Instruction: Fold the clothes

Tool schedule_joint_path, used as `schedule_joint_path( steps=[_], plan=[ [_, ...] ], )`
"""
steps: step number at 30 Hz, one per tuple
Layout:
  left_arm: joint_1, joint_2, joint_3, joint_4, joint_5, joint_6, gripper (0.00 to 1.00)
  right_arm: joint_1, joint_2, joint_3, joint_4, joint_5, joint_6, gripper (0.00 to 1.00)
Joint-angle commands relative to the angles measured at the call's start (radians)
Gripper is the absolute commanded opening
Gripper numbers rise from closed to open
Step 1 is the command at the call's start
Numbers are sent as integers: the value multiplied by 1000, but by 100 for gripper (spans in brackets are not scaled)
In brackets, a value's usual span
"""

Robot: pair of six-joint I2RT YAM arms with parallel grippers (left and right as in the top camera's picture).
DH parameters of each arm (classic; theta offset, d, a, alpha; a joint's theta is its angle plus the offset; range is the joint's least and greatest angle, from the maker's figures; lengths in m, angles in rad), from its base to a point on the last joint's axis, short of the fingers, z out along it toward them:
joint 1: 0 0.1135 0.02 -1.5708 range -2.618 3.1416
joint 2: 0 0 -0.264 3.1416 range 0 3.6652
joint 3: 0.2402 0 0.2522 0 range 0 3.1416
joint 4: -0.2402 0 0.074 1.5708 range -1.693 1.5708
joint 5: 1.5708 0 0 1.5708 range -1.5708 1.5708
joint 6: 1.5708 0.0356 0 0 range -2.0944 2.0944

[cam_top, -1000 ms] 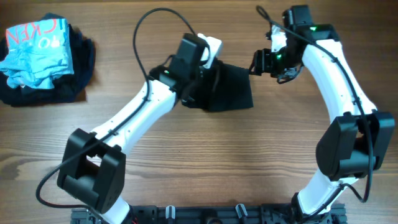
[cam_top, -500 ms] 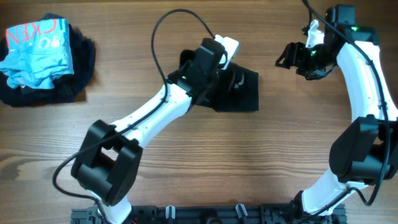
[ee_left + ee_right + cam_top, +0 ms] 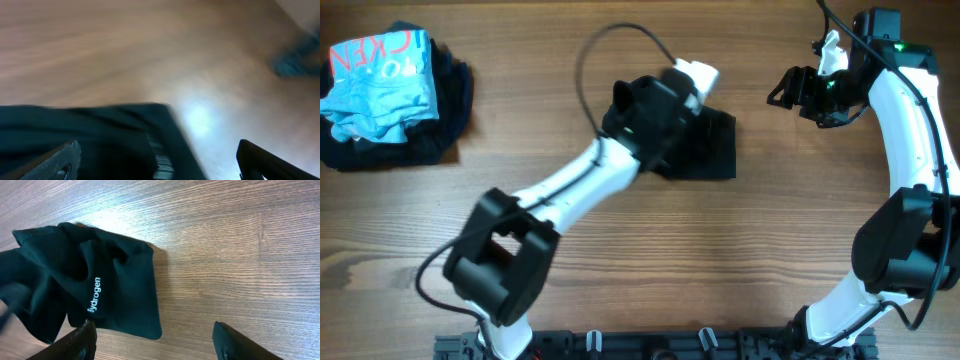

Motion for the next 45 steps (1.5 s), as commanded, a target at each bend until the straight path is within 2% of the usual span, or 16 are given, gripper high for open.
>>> schedule_joint_path(
  steps=[1, 6, 9, 16, 24, 34, 45],
  plan=[
    [97, -120, 16, -25, -19, -50, 100, 0, -30, -3, 2, -57, -53, 75],
    [274, -220, 16, -134, -61, -309, 100, 66, -30, -3, -1, -92, -122, 73],
    [386, -262, 16, -198, -60, -374, 100, 151, -30, -3, 4, -48, -134, 70],
    [556, -284, 15, -374, -43, -374, 100, 397, -30, -3, 73, 141, -60, 69],
    [613, -284, 15, -480, -47, -338, 100, 581, -26, -3, 159, 310, -62, 63],
    [613, -284, 15, -507, -55, -312, 100, 660, 22, -4, 216, 387, -233, 60],
    [613, -284, 15, -510, -55, -312, 100, 661, 104, -4, 239, 394, -310, 54]
  ],
)
